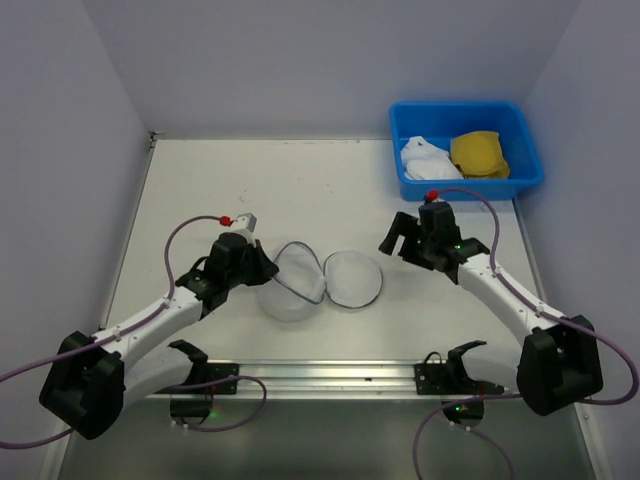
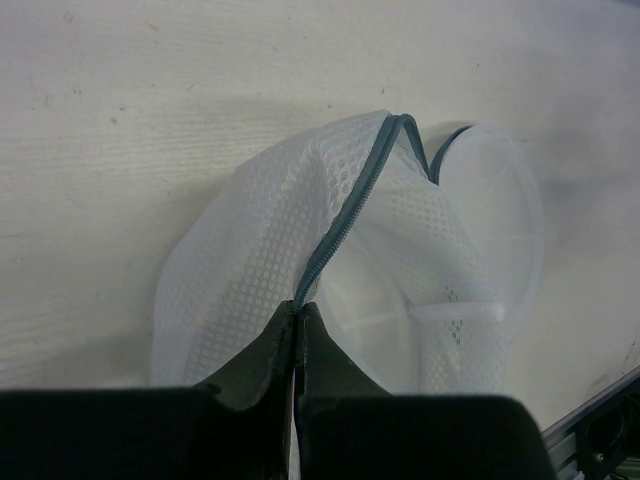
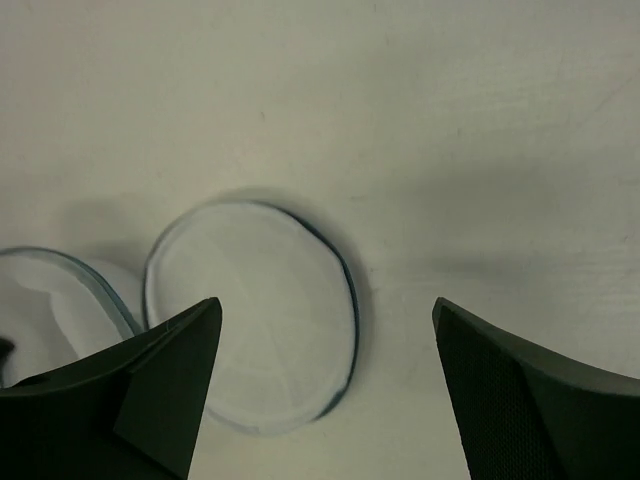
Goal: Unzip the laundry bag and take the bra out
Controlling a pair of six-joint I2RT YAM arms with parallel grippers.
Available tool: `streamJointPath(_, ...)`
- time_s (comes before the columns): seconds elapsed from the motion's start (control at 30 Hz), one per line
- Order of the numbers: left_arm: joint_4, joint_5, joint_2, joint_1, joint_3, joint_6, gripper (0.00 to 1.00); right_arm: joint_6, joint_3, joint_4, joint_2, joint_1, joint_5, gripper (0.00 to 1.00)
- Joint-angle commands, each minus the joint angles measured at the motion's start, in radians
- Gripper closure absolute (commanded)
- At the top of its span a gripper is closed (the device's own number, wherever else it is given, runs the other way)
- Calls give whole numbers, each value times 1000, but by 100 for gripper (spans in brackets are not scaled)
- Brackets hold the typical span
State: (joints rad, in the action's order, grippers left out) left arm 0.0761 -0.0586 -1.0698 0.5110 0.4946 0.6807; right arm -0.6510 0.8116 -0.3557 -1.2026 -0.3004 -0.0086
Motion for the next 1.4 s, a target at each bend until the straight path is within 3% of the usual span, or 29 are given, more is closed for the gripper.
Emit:
streamJointPath(0.0, -9, 52, 39, -2, -42, 42, 100, -21, -78, -32, 43, -66, -43, 13)
streamJointPath(0.33, -58, 32, 33, -3, -117, 69, 100, -48, -62, 37, -188, -200, -125, 27)
streamJointPath(0.53, -93, 36, 28, -2, -145, 68, 100, -68, -9, 40, -316, -212, -129, 34)
streamJointPath(0.63, -116, 17, 11, -2, -162, 69, 100, -72, -8, 34, -296, -212, -116, 63)
streamJointPath(0.67, -142, 11, -5, 0, -165, 69, 100, -68, -9, 28, -282, -212, -85, 82)
streamJointPath(0.73, -174, -22, -42, 0, -162, 71, 100, -55, 9, -23, -232, -212, -25, 98)
streamJointPath(0.97, -259, -53, -171, 32, -41, 60, 100, 78, 173, -207, -62, -212, 275, 100)
streamJointPath(1.07, -315, -67, -258, 57, 10, 83, 100, 160, 218, -178, 1, -221, 256, 100)
streamJointPath(1.17, -371, -87, -352, 92, 51, 105, 100, 226, 242, -123, 9, -235, 124, 100)
streamJointPath(1.37, -463, -90, -472, 139, 85, 160, 100, 303, 391, -181, -156, -417, 160, 100)
